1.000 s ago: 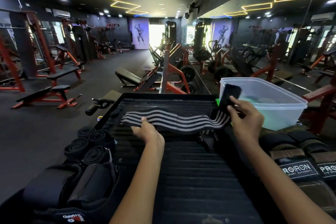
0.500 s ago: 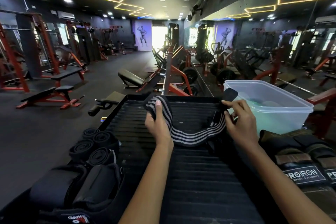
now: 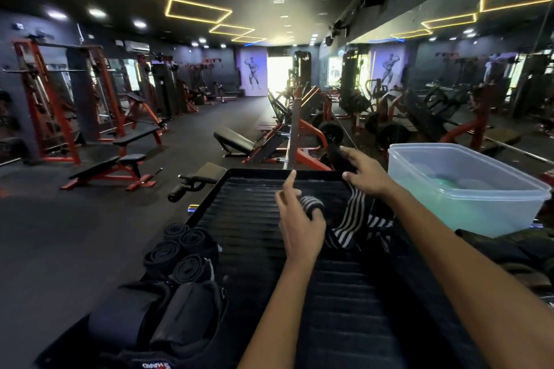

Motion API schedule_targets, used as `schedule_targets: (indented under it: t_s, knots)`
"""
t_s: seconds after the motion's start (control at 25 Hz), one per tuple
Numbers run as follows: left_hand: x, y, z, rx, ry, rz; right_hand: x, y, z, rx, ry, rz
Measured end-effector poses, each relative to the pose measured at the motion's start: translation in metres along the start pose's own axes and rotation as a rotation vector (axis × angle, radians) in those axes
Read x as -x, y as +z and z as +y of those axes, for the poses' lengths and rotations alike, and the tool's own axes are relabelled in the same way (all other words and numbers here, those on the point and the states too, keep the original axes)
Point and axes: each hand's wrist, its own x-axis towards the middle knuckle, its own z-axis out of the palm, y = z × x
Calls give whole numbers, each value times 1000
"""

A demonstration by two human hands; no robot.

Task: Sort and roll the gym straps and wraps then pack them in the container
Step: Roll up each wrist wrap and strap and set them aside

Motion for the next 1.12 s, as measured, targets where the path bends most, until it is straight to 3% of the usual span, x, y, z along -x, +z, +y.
schedule_targets:
  t_s: [0.08, 0.2, 0.32, 0.44, 0.56, 0.68, 0.8, 0.88, 1.0, 1.12]
  knots:
    - [2, 3, -3, -194, 7, -166, 11, 10, 8, -103, 58, -59]
    - [5, 8, -8, -307, -30, -329, 30, 13, 13, -139, 175, -153]
    - [6, 11, -9, -287, -115, -392, 54, 15, 8, -229, 244, -306]
    - [9, 13, -6, -298, -26, -386, 78, 24, 3, -483, 251, -353]
    - [12, 13, -1, -216, 82, -374, 89, 28, 4, -731, 251, -163]
    - [14, 13, 4, -17, 83, -392, 93, 17, 0, -1036, 229, 44]
    - [8, 4, 2, 186, -120, -343, 103, 0, -8, -1236, 121, 80]
    - [2, 3, -11, 168, -381, -363, 111, -7, -10, -1299, 71, -45]
    - [1, 10, -24, 264, -656, -491, 124, -12, -15, -1246, 38, -408]
    - [6, 10, -15, 405, -738, -614, 132, -5, -25, -1194, -12, -803]
